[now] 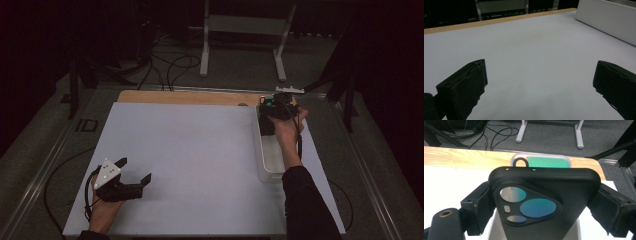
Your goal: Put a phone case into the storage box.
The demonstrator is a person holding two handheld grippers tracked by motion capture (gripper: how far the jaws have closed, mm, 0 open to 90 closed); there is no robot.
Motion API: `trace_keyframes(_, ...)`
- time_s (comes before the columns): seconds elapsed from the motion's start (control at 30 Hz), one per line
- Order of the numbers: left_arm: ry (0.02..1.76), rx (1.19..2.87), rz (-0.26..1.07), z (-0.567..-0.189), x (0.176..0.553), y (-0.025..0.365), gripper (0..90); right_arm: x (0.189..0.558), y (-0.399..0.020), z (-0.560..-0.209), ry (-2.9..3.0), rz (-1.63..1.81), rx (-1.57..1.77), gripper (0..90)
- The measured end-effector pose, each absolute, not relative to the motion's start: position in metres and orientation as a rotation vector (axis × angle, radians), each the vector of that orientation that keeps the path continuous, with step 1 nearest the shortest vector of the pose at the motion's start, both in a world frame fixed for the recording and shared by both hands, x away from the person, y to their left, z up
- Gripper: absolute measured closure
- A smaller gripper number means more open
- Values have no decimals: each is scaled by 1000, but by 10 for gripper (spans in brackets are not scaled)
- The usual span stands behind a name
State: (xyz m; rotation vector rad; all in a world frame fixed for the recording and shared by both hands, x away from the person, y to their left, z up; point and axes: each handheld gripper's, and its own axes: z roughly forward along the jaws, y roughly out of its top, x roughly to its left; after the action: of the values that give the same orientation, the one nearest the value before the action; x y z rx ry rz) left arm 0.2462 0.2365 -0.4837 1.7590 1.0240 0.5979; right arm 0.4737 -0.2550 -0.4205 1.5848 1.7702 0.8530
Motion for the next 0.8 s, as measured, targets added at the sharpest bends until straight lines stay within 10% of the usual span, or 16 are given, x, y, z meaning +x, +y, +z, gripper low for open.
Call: trace_keyframes(0.8, 1029, 1749, 601, -483, 245, 239, 3, 484, -250, -429, 1739, 865, 1583, 89)
